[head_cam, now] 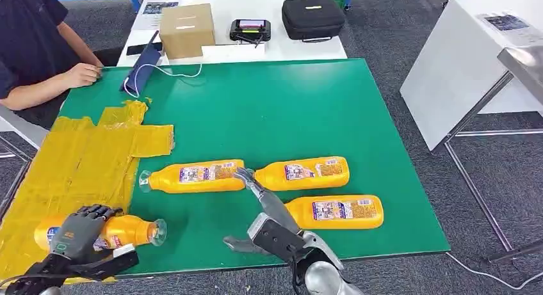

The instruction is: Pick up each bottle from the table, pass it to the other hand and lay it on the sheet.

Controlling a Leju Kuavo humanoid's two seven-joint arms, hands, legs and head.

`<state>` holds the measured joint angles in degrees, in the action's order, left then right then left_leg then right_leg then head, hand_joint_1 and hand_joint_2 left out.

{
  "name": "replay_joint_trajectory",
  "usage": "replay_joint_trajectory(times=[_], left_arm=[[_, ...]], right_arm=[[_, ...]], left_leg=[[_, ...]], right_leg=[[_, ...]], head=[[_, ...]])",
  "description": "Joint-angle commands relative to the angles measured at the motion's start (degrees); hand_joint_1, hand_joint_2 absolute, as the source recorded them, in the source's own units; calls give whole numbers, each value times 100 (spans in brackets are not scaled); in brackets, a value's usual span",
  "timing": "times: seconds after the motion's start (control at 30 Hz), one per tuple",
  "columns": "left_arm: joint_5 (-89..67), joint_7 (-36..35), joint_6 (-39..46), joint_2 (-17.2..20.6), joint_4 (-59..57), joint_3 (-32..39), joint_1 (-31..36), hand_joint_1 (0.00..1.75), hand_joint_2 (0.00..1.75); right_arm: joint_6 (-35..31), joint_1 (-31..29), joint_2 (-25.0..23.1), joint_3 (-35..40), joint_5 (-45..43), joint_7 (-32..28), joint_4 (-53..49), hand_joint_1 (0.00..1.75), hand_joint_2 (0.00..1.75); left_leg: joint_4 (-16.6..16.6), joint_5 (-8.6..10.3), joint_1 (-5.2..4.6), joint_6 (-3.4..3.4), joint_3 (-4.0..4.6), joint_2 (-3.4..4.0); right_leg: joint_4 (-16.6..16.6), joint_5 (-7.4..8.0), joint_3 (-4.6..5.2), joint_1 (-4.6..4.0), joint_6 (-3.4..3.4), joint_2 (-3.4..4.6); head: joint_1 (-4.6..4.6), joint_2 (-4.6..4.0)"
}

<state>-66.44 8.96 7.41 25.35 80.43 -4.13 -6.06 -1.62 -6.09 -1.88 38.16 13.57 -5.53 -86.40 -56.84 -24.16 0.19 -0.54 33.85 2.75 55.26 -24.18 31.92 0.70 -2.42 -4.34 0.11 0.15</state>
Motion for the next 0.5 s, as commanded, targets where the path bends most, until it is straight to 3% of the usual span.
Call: replay_joint_trajectory(times=[0.03, 0.1, 0.2, 0.3, 0.5], left_arm=[[356, 139, 92, -189, -336, 79, -256, 0, 0], [941, 454, -59, -433, -159, 274, -300, 0, 0], [932, 447, -47, -471, -115, 257, -296, 0, 0], [1264, 654, -64, -800, -51, 421, -234, 0, 0], [2735, 1452, -35, -1994, 76, 802, 192, 0, 0]], right_arm=[[-94, -286, 89, 204, 166, -32, 404, 0, 175], [-555, -375, 74, 268, 860, -42, 390, 0, 175], [-559, -397, 51, 264, 878, -29, 373, 0, 175], [-875, -662, 13, 346, 1632, 114, 488, 0, 175], [-1172, -1460, -18, 481, 3350, 546, 986, 0, 175]], left_leg=[[10, -8, 3, 2, -23, 4], [8, -7, 0, 1, -23, -5], [7, -4, -4, 1, -17, -1], [7, -2, -4, 1, -13, -4], [7, 4, -4, -1, -14, -21]], right_leg=[[-11, 0, -16, 2, 7, 56], [-9, -2, -17, 7, 6, 50], [-5, 1, -9, 10, 5, 46], [-6, 1, -8, 9, 4, 34], [-8, 6, -10, 11, 5, 42]], head=[[2, 0], [2, 0], [0, 0], [0, 0], [0, 0]])
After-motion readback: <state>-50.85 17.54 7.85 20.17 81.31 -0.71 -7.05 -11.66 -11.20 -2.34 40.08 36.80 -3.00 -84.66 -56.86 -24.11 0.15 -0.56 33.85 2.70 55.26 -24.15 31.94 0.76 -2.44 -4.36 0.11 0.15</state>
